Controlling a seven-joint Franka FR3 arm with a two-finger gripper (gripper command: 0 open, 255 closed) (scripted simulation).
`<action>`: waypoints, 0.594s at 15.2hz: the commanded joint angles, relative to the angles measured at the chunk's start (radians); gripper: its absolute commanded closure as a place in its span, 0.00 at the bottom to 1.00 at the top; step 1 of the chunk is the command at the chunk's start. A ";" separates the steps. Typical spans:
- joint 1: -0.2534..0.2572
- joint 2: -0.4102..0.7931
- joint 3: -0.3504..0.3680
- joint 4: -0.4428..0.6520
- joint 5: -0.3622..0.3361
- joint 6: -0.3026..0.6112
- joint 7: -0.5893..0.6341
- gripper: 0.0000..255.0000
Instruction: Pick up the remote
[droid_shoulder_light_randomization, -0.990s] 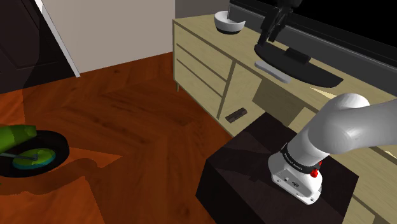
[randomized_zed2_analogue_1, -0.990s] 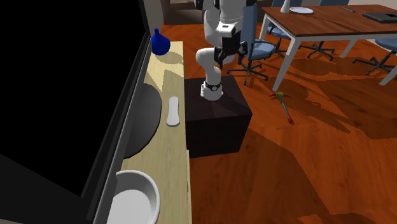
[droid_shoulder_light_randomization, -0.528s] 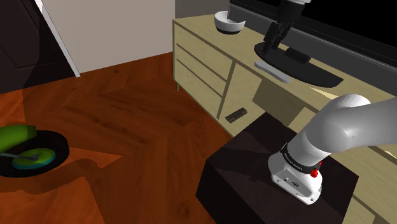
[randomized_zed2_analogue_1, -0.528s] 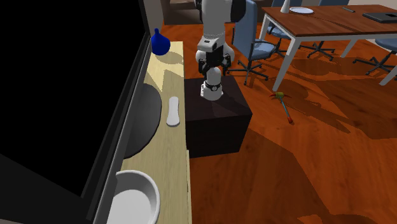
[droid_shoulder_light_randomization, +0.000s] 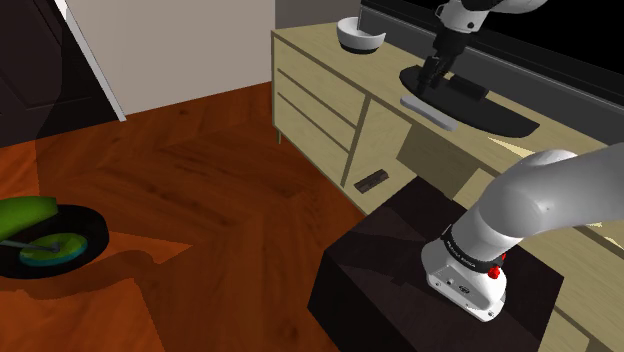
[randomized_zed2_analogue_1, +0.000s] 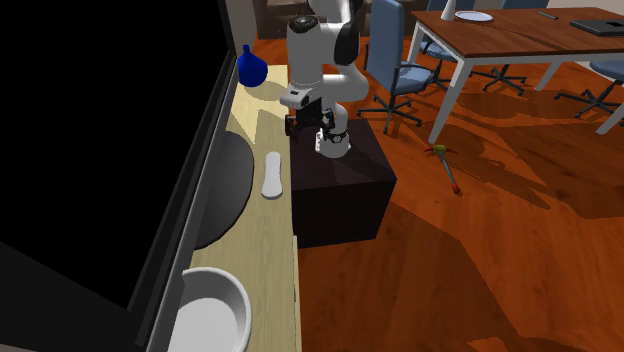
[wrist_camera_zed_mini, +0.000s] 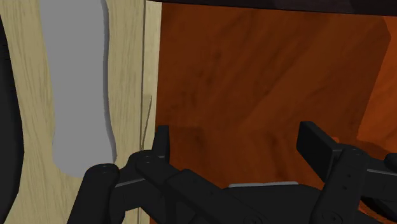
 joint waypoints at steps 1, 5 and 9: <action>-0.015 0.039 -0.034 0.004 -0.022 0.041 -0.031 0.00; -0.037 0.136 -0.103 0.017 -0.054 0.133 -0.093 0.00; -0.051 0.249 -0.174 0.049 -0.064 0.223 -0.160 0.00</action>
